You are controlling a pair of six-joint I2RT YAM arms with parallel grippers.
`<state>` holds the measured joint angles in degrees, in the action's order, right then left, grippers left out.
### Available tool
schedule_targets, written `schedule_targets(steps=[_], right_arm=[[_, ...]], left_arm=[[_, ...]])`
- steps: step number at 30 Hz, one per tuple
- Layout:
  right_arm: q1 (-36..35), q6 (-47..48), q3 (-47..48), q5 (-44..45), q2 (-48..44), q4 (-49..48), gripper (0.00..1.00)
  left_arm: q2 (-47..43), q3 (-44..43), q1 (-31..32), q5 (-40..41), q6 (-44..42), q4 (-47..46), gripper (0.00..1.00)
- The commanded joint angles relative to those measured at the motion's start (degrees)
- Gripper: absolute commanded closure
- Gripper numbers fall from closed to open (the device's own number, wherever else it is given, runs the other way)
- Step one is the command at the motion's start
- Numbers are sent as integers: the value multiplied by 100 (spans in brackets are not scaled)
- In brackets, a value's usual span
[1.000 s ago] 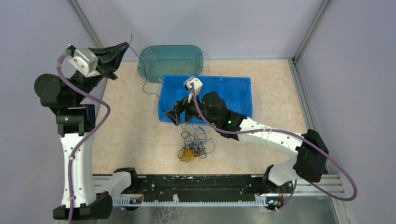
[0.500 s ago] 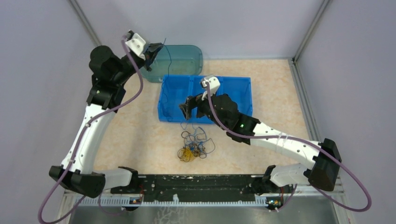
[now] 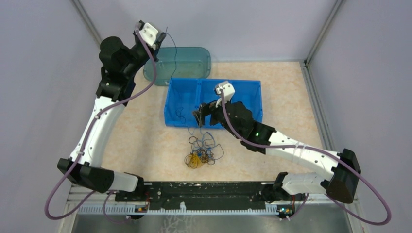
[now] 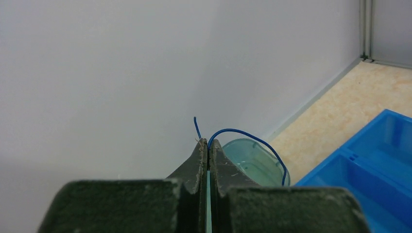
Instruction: Untangle the cables
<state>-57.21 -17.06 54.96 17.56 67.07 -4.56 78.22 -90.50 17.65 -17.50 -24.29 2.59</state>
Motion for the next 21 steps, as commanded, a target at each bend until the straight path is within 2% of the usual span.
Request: schedule_targets(steps=[1,4,7,10,17,21], right_arm=[[39,-2,-43,85,-206,-184,7],[47,-36,-94,98,-247,-203,7],[50,-83,-145,98,-256,-203,7],[52,-124,-201,90,-277,-181,7],[56,-149,-308,133,-443,-121,8],[53,-155,-340,144,-518,-77,8]], left_arm=[[222,-757,54,234,-127,-259,100],[417,-1079,87,285,-105,-260,100],[447,-1029,141,343,-48,-251,100],[351,-601,230,374,-33,-250,100],[42,1046,381,562,-376,-210,98],[136,1343,384,563,-751,419,97]])
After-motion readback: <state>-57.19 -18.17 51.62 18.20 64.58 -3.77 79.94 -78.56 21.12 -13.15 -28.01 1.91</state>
